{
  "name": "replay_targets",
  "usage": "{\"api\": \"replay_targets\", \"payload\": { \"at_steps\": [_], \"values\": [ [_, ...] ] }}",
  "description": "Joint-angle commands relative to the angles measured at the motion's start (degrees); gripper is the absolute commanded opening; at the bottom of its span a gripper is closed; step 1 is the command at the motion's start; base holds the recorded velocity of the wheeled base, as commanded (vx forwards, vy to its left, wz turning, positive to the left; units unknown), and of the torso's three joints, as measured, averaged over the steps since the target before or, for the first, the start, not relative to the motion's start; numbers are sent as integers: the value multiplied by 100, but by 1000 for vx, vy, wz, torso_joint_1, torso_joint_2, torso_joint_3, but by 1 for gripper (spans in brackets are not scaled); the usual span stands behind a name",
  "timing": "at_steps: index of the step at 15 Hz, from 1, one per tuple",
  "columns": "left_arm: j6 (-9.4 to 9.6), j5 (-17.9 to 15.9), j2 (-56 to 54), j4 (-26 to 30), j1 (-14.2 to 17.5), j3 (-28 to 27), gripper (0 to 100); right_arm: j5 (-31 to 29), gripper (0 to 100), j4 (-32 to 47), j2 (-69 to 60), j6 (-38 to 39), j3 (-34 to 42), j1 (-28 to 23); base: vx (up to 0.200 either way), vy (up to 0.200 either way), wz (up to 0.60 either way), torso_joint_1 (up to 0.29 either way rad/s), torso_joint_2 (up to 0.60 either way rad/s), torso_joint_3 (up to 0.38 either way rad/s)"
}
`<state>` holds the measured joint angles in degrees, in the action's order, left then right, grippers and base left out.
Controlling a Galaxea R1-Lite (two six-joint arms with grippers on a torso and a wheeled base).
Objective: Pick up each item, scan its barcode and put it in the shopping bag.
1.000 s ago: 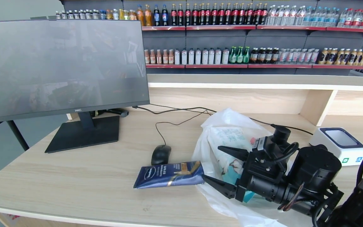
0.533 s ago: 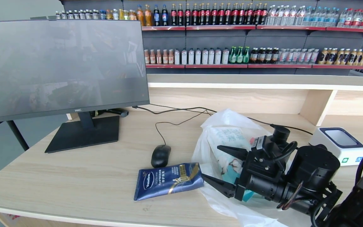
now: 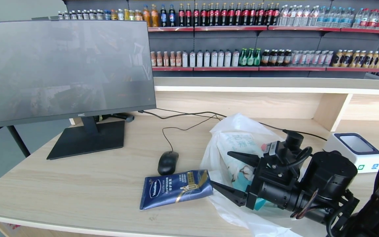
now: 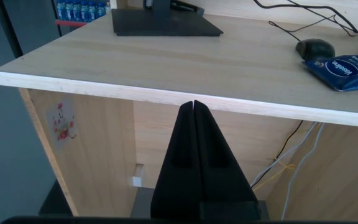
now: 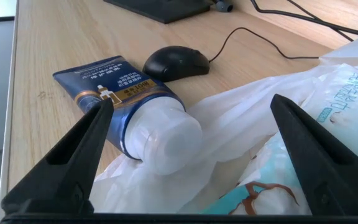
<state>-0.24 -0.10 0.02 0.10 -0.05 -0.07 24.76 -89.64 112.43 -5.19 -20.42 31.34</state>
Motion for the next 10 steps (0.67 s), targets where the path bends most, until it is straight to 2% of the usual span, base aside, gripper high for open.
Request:
{"api": "replay_targets", "payload": {
  "at_steps": [1,10],
  "values": [
    [-2,1,-2,-1,-4,-1,0,3,100,-36,-152,-8,3,3,0,0,0,0,0,0],
    [-2,1,-2,-1,5,-1,0,3,100,-36,-1030,-17,249,100,0,0,0,0,0,0]
  ]
}}
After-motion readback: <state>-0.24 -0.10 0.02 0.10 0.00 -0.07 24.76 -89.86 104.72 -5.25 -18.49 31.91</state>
